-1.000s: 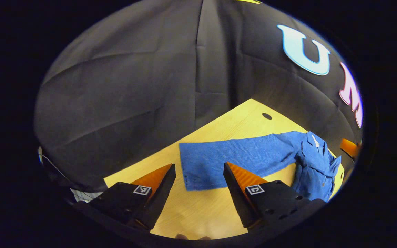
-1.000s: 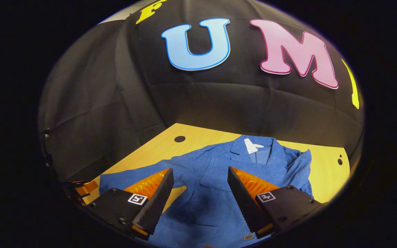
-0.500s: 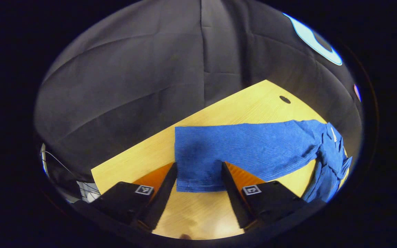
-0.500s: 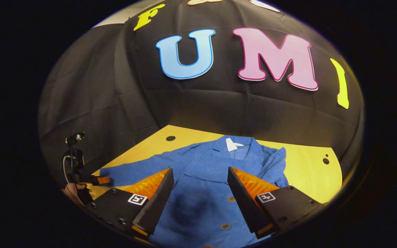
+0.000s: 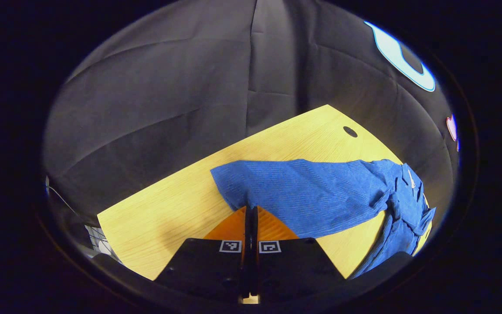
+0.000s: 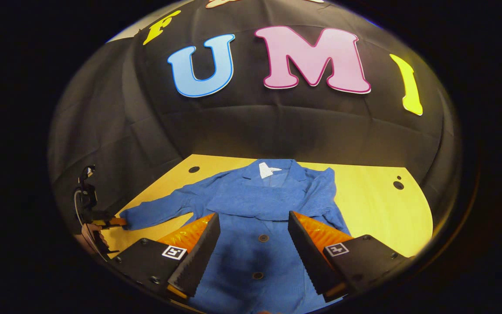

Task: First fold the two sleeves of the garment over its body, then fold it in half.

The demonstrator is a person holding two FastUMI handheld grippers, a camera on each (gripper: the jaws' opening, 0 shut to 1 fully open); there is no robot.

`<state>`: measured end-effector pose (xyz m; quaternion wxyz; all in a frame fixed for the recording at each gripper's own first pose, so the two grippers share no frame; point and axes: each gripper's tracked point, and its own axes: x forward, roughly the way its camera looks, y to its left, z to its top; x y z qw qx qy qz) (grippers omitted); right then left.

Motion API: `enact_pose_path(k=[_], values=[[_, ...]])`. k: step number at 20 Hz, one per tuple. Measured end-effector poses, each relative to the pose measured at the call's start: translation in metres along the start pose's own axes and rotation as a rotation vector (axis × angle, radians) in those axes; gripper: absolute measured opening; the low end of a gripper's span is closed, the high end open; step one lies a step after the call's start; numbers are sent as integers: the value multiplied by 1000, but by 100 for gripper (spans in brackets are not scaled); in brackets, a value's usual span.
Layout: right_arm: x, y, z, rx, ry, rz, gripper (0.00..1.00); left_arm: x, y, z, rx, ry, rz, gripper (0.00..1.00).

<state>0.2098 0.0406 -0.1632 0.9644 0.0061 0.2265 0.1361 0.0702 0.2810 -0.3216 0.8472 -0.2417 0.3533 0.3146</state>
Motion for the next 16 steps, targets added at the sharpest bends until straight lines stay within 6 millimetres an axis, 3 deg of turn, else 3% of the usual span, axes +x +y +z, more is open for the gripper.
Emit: enact_pose_path(k=[2, 5, 7, 9, 12, 16], values=[[-1, -14, 0, 8, -4, -17, 99, -11, -29, 22, 3, -56, -38, 0], [-4, -40, -2, 22, 0, -47, 99, -34, -96, 48, 39, -114, -149, 0], [-9, -57, -5, 40, 2, -63, 99, -49, -152, 63, 86, -163, -218, 0], [-13, -77, -5, 49, -2, -86, 99, -61, -214, 64, 138, -188, -304, 0], [-28, -113, -6, 65, -12, -140, 99, -76, -313, 50, 253, -224, -435, 0], [-49, -155, -21, 123, -4, -201, 99, -95, -443, -1, 338, -228, -633, 0]])
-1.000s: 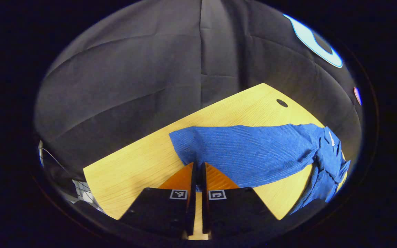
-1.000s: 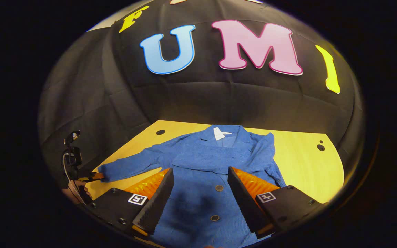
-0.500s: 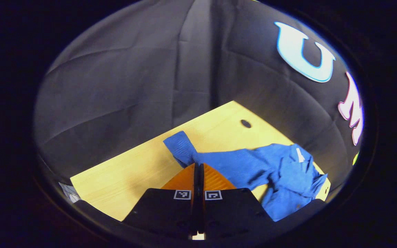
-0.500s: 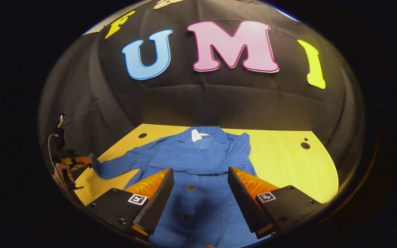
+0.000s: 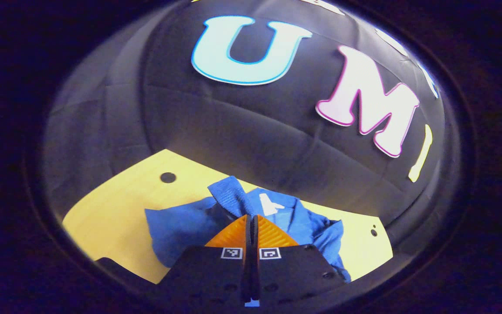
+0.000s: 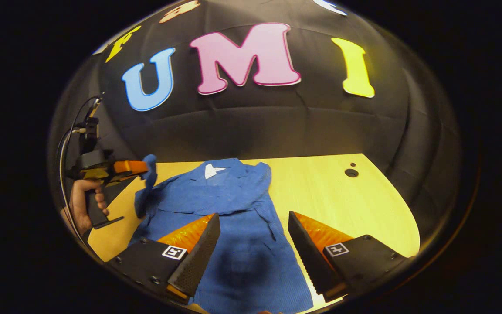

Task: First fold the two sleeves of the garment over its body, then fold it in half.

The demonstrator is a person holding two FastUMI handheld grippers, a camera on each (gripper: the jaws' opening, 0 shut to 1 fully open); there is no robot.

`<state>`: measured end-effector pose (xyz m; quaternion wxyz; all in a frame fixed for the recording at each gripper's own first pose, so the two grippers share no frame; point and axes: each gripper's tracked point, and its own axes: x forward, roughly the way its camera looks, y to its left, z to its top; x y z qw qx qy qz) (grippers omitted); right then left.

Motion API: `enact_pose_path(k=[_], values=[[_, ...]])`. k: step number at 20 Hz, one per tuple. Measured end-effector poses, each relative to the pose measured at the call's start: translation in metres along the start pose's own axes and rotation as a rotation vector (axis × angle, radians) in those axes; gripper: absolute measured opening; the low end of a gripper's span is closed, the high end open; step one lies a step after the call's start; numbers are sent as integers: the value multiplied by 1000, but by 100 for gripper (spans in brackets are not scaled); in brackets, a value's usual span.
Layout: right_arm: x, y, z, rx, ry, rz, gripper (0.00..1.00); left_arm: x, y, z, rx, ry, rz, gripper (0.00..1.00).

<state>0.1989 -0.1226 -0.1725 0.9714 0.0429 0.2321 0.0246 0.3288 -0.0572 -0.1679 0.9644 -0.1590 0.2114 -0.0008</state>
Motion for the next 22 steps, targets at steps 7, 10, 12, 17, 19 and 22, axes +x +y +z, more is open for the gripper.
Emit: enact_pose_path(k=[7, 10, 12, 17, 19, 22], values=[[-18, -59, -40, 59, 64, -101, 99, 58, -156, -97, 113, 186, -213, 28], [-18, -67, -53, 77, 93, -113, 99, 58, -161, -116, 152, 204, -167, 83], [-15, -66, -65, 75, 116, -110, 99, 36, -151, -113, 202, 183, -161, 83], [-19, -61, -110, 41, 225, -103, 100, -58, -73, -118, 282, 178, -105, 83], [-25, -65, -125, 39, 263, -116, 100, -103, -28, -128, 293, 198, -54, 83], [-35, -67, -144, 33, 321, -131, 100, -169, 40, -151, 395, 212, 32, 83]])
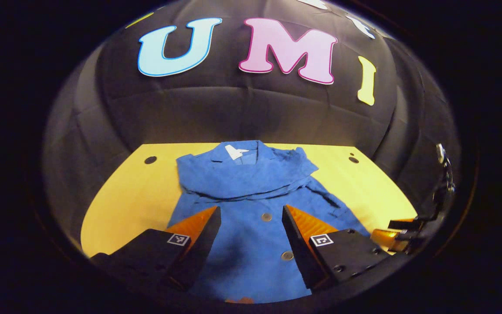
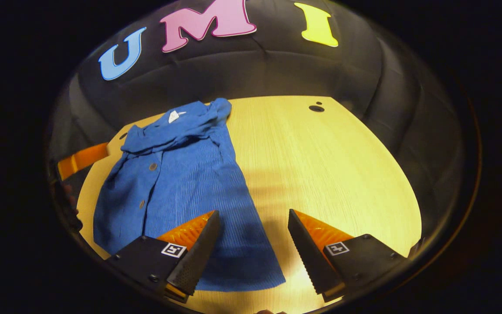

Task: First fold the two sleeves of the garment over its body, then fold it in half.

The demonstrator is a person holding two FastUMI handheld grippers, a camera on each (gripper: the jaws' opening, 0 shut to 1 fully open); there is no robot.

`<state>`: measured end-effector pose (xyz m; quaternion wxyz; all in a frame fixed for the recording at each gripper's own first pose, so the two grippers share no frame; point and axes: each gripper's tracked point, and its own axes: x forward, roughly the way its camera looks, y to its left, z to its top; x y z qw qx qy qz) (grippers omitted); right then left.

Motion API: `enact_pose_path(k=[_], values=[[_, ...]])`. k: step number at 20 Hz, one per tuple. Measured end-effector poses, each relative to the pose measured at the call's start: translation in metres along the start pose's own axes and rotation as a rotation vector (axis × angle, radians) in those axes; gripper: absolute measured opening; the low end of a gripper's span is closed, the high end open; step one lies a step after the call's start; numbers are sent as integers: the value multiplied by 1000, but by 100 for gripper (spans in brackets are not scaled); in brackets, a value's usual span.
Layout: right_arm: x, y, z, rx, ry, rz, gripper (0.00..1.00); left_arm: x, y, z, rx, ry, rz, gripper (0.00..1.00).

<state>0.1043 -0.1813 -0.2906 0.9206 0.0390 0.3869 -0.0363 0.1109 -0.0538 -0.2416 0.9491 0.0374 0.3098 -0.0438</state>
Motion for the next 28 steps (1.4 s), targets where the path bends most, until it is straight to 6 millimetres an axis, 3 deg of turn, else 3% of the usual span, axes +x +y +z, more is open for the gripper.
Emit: enact_pose_path(k=[4, 6, 9, 12, 13, 14, 19, 22, 23, 24, 26, 27, 28], values=[[-3, 0, -26, -13, 77, -8, 100, -55, 56, -109, -22, 207, 101, 83], [-4, 0, -37, 5, 112, -12, 100, -71, 69, -136, -72, 250, 145, 83], [-4, -4, -48, 17, 152, -41, 100, -75, 75, -169, -69, 311, 159, 83], [-4, -11, -55, 0, 164, -76, 100, -69, 70, -186, -136, 345, 136, 83], [-6, -11, -62, -3, 176, -80, 94, -68, 74, -190, -154, 351, 146, 83], [-7, -12, -65, -5, 185, -82, 100, -69, 72, -192, -177, 355, 141, 83], [-5, -9, -66, 7, 180, -79, 100, -65, 64, -194, -166, 365, 99, 83], [-5, -6, -64, 10, 185, -74, 99, -55, 52, -192, -154, 391, 71, 76], [-5, -6, -65, 16, 191, -79, 88, -59, 46, -189, -160, 392, 62, 64], [-3, -6, -65, 18, 195, -83, 77, -59, 42, -187, -164, 388, 58, 58], [-4, -1, -65, 22, 199, -60, 82, -52, 36, -185, -175, 375, 60, 38], [-3, -1, -64, 35, 198, -62, 56, -53, 32, -185, -157, 367, 33, 27], [-1, 2, -62, 41, 192, -57, 29, -53, 28, -184, -139, 367, 28, 28]])
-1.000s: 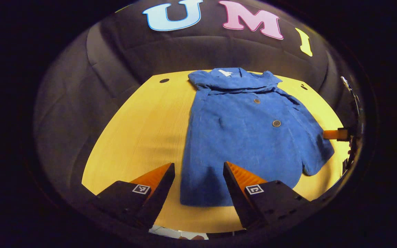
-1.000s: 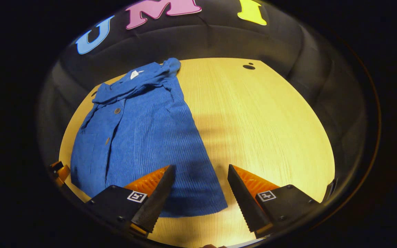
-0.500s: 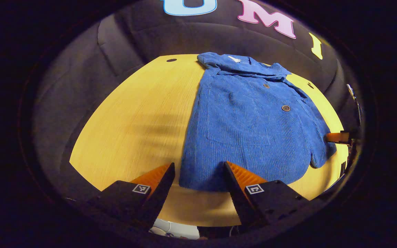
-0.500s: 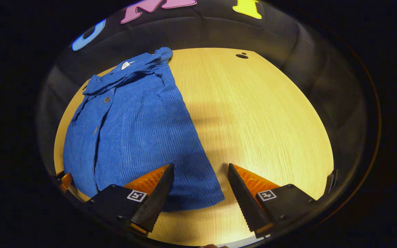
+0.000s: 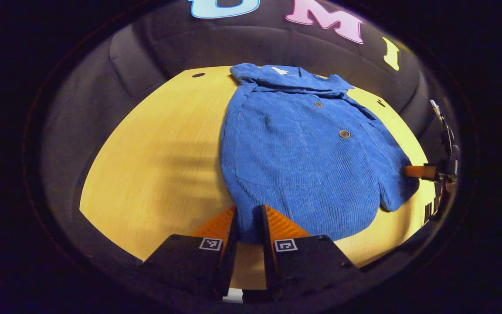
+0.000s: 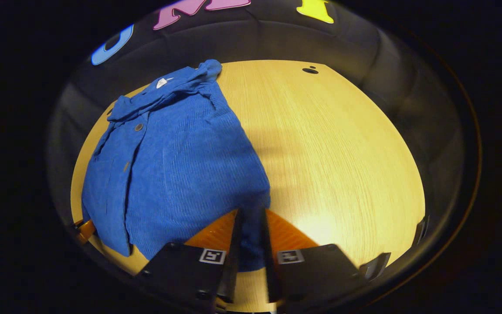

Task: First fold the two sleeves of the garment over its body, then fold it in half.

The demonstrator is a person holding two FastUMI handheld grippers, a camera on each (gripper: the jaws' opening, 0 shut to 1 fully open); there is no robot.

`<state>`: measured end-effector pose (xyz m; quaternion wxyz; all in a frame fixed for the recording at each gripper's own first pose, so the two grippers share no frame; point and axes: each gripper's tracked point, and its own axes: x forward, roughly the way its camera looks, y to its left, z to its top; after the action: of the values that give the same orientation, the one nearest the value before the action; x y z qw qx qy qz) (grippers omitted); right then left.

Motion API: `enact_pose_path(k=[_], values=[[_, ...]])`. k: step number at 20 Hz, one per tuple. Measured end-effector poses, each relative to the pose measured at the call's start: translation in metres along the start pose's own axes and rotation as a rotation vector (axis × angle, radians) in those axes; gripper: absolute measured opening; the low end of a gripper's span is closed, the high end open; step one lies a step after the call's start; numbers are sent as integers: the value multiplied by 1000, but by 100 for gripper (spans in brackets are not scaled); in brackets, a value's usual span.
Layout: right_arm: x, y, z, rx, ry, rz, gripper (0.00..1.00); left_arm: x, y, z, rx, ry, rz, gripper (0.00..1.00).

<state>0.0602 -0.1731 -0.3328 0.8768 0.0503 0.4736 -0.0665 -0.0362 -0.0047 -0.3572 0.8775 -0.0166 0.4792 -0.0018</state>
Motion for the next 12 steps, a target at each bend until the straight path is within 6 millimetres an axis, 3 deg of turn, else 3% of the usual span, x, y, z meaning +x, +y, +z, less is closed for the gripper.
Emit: enact_pose_path(k=[1, 3, 5, 8, 12], values=[[-3, 4, -3, -1, 15, 9, 27, -4, -3, 3, -6, 6, 14, 28], [1, 7, -2, -26, 7, 17, 7, 2, -6, 3, -23, 10, -2, 4], [2, 19, -1, -43, 10, 82, 1, 4, -10, 2, -24, 20, -24, 4], [0, 23, -1, 3, 32, 135, 1, 0, -15, 5, -25, 40, -83, 0], [-14, 35, 23, 36, -15, 168, 1, -18, -16, 40, -66, -35, -89, 0]])
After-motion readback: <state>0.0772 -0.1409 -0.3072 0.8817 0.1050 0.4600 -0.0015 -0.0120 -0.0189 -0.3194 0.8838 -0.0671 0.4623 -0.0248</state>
